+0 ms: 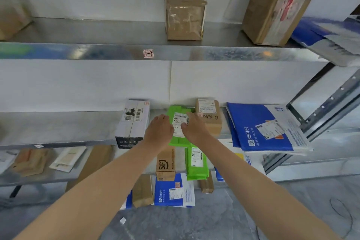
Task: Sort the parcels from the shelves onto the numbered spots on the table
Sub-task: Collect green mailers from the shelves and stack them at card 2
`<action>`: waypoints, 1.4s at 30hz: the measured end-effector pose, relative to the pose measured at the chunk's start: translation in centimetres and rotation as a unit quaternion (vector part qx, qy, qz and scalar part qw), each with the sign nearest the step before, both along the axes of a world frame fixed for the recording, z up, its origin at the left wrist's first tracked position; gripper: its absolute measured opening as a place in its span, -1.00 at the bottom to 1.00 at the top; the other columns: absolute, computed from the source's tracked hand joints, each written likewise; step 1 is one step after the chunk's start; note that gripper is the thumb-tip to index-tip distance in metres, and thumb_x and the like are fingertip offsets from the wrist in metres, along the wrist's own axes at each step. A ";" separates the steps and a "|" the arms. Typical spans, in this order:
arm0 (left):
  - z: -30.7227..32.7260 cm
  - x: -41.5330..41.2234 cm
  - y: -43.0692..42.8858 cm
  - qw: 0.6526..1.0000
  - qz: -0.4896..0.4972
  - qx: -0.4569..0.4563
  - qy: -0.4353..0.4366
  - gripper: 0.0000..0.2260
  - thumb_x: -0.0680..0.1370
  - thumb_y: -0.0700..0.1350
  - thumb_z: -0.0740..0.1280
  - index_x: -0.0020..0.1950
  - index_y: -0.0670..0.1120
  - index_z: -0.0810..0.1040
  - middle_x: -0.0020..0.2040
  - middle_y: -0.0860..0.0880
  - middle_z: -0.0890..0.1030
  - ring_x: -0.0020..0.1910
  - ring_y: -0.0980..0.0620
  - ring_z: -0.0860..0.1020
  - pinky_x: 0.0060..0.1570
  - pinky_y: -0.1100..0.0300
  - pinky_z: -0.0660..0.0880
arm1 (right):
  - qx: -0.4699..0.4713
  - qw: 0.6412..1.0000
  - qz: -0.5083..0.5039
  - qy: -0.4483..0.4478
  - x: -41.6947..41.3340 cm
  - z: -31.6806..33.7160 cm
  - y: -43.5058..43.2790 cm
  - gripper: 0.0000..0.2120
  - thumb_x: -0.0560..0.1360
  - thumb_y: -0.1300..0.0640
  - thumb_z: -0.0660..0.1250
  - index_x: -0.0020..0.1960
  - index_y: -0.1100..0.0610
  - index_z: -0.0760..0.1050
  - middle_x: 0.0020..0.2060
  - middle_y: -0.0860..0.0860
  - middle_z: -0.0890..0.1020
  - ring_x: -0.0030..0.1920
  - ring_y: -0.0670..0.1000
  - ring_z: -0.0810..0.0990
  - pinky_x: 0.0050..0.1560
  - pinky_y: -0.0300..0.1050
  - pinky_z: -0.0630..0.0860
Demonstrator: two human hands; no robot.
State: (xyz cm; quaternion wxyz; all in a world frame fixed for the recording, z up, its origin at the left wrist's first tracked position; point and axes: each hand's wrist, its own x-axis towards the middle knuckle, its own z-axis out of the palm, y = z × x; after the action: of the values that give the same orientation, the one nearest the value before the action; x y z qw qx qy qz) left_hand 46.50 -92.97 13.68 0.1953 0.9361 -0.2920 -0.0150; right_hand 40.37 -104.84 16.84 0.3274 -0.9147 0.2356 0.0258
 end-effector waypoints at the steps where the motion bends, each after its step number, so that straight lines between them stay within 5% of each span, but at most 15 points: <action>1: -0.3 0.6 -0.1 1.000 0.017 0.003 0.013 -0.69 0.63 -0.12 0.11 0.31 -0.24 0.40 0.27 -0.15 0.47 0.27 -0.09 0.41 0.18 0.06 0.40 | 0.005 1.000 0.005 0.010 0.8 -0.4 -0.5 -0.50 0.61 0.18 0.12 0.52 0.24 0.11 0.48 0.14 0.22 0.45 0.13 0.25 0.35 -0.05 0.27; 10: -4.1 4.6 -3.4 0.994 0.072 0.023 0.077 -0.82 0.61 -0.15 0.13 0.13 -0.19 0.42 0.01 -0.07 0.45 -0.06 0.05 0.35 -0.12 0.19 0.32 | 0.062 0.991 -0.002 0.116 6.2 -7.4 -3.6 -0.56 0.54 0.31 0.14 0.42 0.25 0.21 0.27 0.18 0.41 0.16 0.16 0.51 0.15 0.04 0.51; 16: -7.2 6.0 -4.7 0.972 0.148 -0.008 0.182 -0.88 0.58 -0.25 0.14 0.06 -0.23 0.43 -0.10 -0.11 0.46 -0.21 0.05 0.37 -0.36 0.27 0.25 | 0.063 0.988 -0.058 0.130 8.2 -9.4 -2.7 -0.24 0.56 0.20 0.23 0.55 0.28 -0.20 0.48 0.20 0.14 0.39 0.19 0.33 0.34 0.05 0.39; 21: -8.1 6.2 -6.4 0.923 0.236 -0.151 0.265 -0.85 0.58 -0.29 0.13 -0.02 -0.17 0.47 -0.13 -0.07 0.55 -0.28 0.05 0.46 -0.44 0.30 0.29 | 0.096 0.982 -0.105 0.126 9.2 -10.5 -2.9 -0.14 0.54 0.14 0.29 0.54 0.26 -0.28 0.50 0.20 0.13 0.41 0.21 0.32 0.36 0.09 0.37; 23: -7.8 5.7 -7.0 0.905 0.252 -0.204 0.276 -0.82 0.58 -0.30 0.13 -0.01 -0.17 0.52 -0.15 -0.02 0.54 -0.29 0.10 0.44 -0.50 0.37 0.34 | 0.138 0.974 -0.134 0.120 9.4 -10.7 -2.9 -0.17 0.54 0.12 0.28 0.54 0.27 -0.21 0.46 0.19 0.23 0.38 0.20 0.36 0.34 0.06 0.39; 26: -7.6 5.2 -7.4 0.877 0.280 -0.254 0.297 -0.78 0.53 -0.32 0.16 -0.03 -0.16 0.58 -0.15 -0.03 0.61 -0.32 0.14 0.47 -0.55 0.48 0.34 | 0.189 0.962 -0.168 0.102 9.3 -10.3 -3.1 -0.43 0.53 0.16 0.25 0.46 0.30 0.14 0.30 0.19 0.45 0.25 0.17 0.48 0.16 -0.05 0.46; 31: -6.1 4.1 -5.9 0.824 0.304 -0.307 0.367 -0.72 0.46 -0.32 0.18 -0.12 -0.09 0.66 -0.21 -0.06 0.70 -0.26 -0.05 0.66 -0.39 0.23 0.46 | 0.185 0.961 -0.178 0.107 8.0 -9.1 -3.2 -0.53 0.52 0.29 0.25 0.39 0.30 0.20 0.25 0.20 0.49 0.22 0.18 0.51 0.09 -0.05 0.50; 36: -2.0 2.0 -3.6 0.832 0.262 -0.356 0.336 -0.66 0.46 -0.34 0.21 -0.21 0.06 0.64 -0.28 0.04 0.66 -0.31 0.04 0.61 -0.33 0.18 0.53 | 0.230 0.953 -0.196 0.015 5.2 -7.2 -1.7 -0.68 0.47 0.31 0.26 0.21 0.19 0.38 0.12 0.11 0.60 0.09 0.13 0.60 -0.04 -0.05 0.58; 42: 3.4 -1.8 0.7 0.832 0.224 -0.417 0.288 -0.71 0.48 -0.23 0.26 -0.07 0.12 0.68 -0.21 0.03 0.70 -0.21 -0.01 0.63 -0.29 0.15 0.48 | 0.244 0.950 -0.153 -0.121 0.8 -1.1 2.1 -0.63 0.45 0.35 0.16 0.16 0.03 0.47 -0.02 -0.01 0.65 -0.09 0.02 0.61 -0.24 -0.13 0.52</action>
State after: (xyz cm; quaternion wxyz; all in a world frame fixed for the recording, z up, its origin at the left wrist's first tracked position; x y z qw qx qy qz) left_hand 44.72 -92.22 17.07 0.6408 0.7585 0.0166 -0.1169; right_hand 41.15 -102.78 15.72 0.5667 -0.7562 0.3175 -0.0788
